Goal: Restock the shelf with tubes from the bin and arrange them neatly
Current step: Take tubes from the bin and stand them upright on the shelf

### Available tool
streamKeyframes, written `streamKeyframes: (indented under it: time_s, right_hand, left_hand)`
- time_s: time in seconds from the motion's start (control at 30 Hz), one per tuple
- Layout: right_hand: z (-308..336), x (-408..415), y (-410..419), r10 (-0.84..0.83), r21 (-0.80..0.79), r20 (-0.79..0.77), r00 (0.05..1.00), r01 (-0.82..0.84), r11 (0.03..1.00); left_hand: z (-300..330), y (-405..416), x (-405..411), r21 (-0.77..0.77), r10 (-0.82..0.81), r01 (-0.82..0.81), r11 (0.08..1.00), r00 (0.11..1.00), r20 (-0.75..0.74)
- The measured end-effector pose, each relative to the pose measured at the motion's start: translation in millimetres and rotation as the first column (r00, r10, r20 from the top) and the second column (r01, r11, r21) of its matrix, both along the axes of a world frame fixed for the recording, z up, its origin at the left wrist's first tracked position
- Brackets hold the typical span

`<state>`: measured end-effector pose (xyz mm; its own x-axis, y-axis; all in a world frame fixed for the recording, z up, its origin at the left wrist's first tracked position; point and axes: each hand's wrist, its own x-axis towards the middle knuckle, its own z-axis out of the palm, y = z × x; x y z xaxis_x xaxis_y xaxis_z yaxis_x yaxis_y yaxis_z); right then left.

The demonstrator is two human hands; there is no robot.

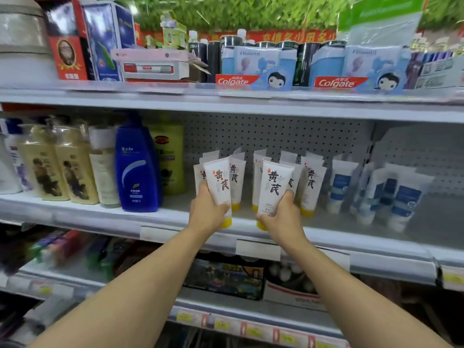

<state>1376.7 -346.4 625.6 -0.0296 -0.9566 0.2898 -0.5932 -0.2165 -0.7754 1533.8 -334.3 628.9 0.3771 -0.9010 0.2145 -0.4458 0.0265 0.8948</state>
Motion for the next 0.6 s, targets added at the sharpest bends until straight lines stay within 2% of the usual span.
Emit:
streamKeyframes:
  time_s: [0.23, 0.47, 0.6]
  right_hand:
    - [-10.2, 12.9, -45.0, 0.031, 0.020, -0.114, 0.993, -0.029, 0.999]
    - [-24.6, 15.1, -60.6, 0.050, 0.092, -0.182, 0.982, -0.033, 0.995]
    - [-27.9, 12.7, -64.7, 0.017, 0.068, -0.185, 0.983, -0.004, 0.998]
  left_hand:
    - [-9.3, -46.9, -19.3, 0.027, 0.091, -0.094, 0.995, 0.991, 0.094]
    - [-25.8, -66.0, -26.2, 0.071, 0.158, -0.171, 0.983, 0.974, 0.161]
    - [-27.0, -67.1, -27.1, 0.045, 0.178, -0.189, 0.981, 0.966, 0.186]
